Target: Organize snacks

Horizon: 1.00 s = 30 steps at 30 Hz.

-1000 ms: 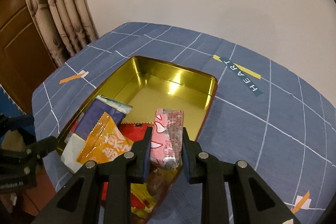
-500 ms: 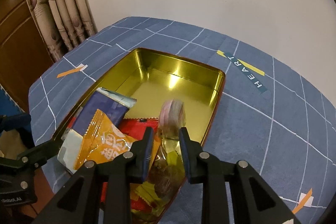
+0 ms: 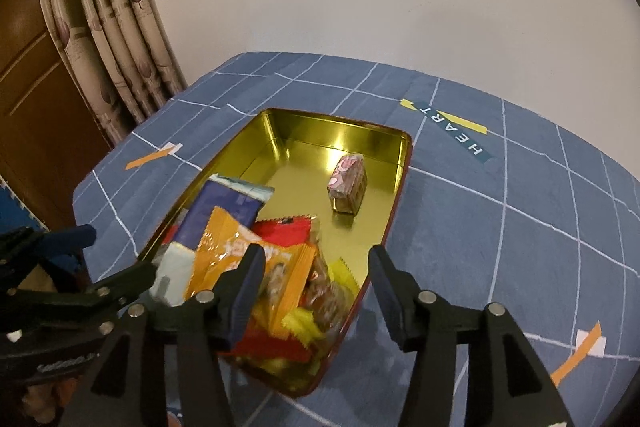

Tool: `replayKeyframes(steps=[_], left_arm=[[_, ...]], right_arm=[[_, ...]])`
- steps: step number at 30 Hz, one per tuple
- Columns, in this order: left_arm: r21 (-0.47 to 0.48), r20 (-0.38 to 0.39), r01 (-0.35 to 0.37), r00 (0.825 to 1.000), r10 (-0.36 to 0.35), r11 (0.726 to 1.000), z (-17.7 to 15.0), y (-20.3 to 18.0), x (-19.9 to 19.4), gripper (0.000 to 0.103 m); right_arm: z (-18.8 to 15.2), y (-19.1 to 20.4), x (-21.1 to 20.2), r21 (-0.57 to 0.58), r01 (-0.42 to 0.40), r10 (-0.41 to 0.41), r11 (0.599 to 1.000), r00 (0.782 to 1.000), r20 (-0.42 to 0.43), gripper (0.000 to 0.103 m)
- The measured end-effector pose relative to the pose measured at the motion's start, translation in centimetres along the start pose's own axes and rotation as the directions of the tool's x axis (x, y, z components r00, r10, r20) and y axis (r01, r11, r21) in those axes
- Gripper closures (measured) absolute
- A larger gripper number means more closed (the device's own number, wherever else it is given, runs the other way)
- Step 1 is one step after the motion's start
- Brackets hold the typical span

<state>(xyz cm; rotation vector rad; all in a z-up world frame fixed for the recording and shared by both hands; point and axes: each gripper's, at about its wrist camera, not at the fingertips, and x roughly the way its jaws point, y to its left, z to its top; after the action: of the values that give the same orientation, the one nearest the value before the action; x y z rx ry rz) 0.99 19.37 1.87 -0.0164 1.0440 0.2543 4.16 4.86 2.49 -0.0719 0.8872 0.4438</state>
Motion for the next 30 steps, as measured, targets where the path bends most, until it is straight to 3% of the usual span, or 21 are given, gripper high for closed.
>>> replayKeyframes(steps=[14, 30], left_arm=[[0.006, 0.016, -0.015, 1.0, 0.015, 1.0, -0.1, -0.1, -0.4, 0.025], [-0.004, 0.017, -0.025, 1.0, 0.025, 1.0, 0.0, 0.1, -0.4, 0.025]], right_arm=[[-2.2, 1.5, -2.1, -0.003, 0.044, -0.044, 0.999, 0.999, -0.017, 0.028], [-3.2, 1.6, -1.4, -0.003, 0.03, -0.03, 1.0, 0.997, -0.075, 0.027]])
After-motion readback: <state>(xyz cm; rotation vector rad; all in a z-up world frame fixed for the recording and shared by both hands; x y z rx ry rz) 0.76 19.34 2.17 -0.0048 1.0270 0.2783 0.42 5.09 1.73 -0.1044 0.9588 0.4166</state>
